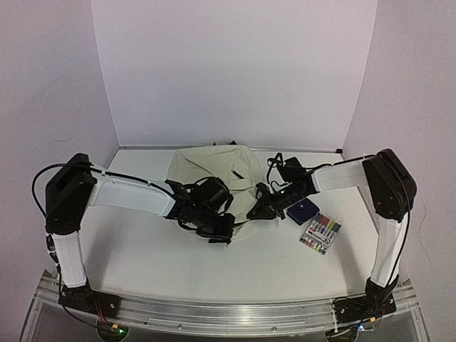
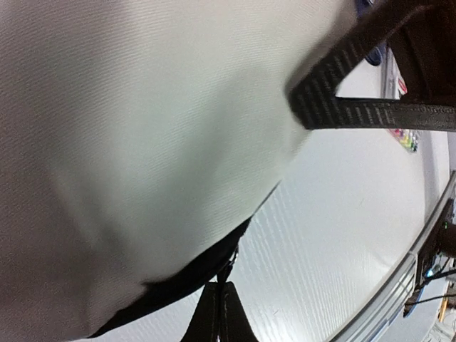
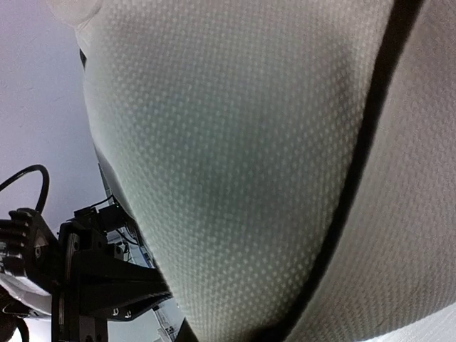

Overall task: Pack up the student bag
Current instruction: Zip the student bag at the center of the board.

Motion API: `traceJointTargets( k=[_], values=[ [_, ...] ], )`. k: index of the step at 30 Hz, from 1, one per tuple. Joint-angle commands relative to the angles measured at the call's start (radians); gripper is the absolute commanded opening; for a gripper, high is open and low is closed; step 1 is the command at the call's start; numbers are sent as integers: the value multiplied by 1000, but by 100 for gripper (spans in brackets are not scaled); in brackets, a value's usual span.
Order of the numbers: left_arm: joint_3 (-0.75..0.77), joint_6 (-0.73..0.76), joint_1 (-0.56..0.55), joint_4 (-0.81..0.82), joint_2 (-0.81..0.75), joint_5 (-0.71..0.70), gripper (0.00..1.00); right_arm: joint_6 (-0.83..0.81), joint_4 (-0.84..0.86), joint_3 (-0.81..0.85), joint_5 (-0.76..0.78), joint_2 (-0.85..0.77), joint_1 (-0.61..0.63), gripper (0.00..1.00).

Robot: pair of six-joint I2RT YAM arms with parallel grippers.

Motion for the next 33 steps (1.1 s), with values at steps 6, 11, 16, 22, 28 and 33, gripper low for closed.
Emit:
traceJointTargets(
  k=[6, 11, 16, 22, 28, 33],
  values=[
    [-144, -169, 36, -237, -196, -192, 0, -81, -39, 5, 155, -56, -96, 0],
    [-173, -130, 36, -210, -238, -169, 0, -170, -123, 129, 252, -27, -108, 0],
    [-50, 0, -33, -135, -171, -104, 0, -194, -156, 299, 307, 16, -115, 0],
    [76, 38, -36, -53, -91, -36, 0, -151, -158, 269, 189, -44, -115, 55],
    [144, 53, -4, -9, -36, 30, 0, -176, -158, 57, 19, -170, -115, 76],
    [191, 72, -3, -7, 7, 63, 0, -182, -158, -74, -45, -252, -114, 82]
  ],
)
